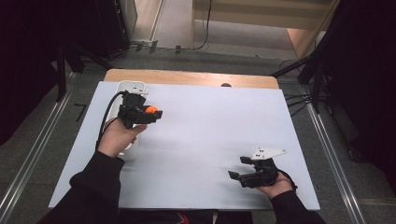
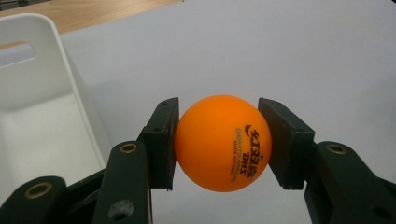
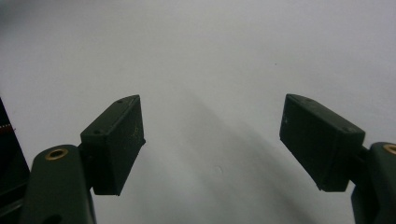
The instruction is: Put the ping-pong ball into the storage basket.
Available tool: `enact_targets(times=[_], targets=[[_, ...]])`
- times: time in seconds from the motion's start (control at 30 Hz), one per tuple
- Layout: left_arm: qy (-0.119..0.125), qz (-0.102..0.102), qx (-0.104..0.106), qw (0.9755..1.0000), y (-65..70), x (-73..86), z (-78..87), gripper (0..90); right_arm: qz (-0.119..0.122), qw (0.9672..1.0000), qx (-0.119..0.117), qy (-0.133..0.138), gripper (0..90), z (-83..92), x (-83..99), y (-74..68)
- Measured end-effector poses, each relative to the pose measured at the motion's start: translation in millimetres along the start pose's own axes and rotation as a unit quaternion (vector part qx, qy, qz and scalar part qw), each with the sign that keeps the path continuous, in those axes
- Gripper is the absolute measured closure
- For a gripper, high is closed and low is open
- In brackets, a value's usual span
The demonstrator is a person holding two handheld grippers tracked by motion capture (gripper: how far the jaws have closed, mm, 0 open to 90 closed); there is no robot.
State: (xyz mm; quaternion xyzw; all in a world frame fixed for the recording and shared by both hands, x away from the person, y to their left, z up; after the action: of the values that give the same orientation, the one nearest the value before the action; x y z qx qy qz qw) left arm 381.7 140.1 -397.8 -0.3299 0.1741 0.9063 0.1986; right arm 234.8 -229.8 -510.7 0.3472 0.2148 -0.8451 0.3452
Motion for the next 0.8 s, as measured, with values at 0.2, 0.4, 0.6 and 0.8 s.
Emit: enact_targets(times=[0.2, 0.4, 0.6, 0.8], targets=[[0.003, 0.003, -0.005, 1.0, -3.8, -1.0, 2.3, 51.0, 0.0, 1.0, 0.0, 0.0, 20.7, 0.0, 0.0, 1.2], [0.008, 0.011, -0.011, 0.9998, -10.0, -2.2, 5.7, 51.0, 0.002, 1.0, 0.002, -0.003, 20.8, -0.9, 0.4, 0.1], [0.012, 0.016, -0.017, 0.9997, -17.4, -4.7, 8.3, 51.0, 0.002, 1.0, 0.004, -0.003, 20.9, -0.4, 1.2, 0.5], [0.017, 0.022, -0.025, 0.9993, -24.0, -6.7, 10.9, 51.0, 0.001, 1.0, 0.003, -0.001, 21.0, -0.3, 1.6, 1.3]])
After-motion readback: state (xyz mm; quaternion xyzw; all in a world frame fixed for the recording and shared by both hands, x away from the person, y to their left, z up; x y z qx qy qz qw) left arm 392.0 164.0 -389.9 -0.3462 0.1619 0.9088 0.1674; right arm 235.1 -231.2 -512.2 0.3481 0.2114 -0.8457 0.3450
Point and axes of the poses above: each handheld gripper's, and its own axes: z roughly backward along the jaws, x roughly out of its underside, y roughly to its right, the point moved 2 cm from there along -z, roughly forward along the jaws, and after that the axes turned 8 degrees about z, right-handed, at the moved point
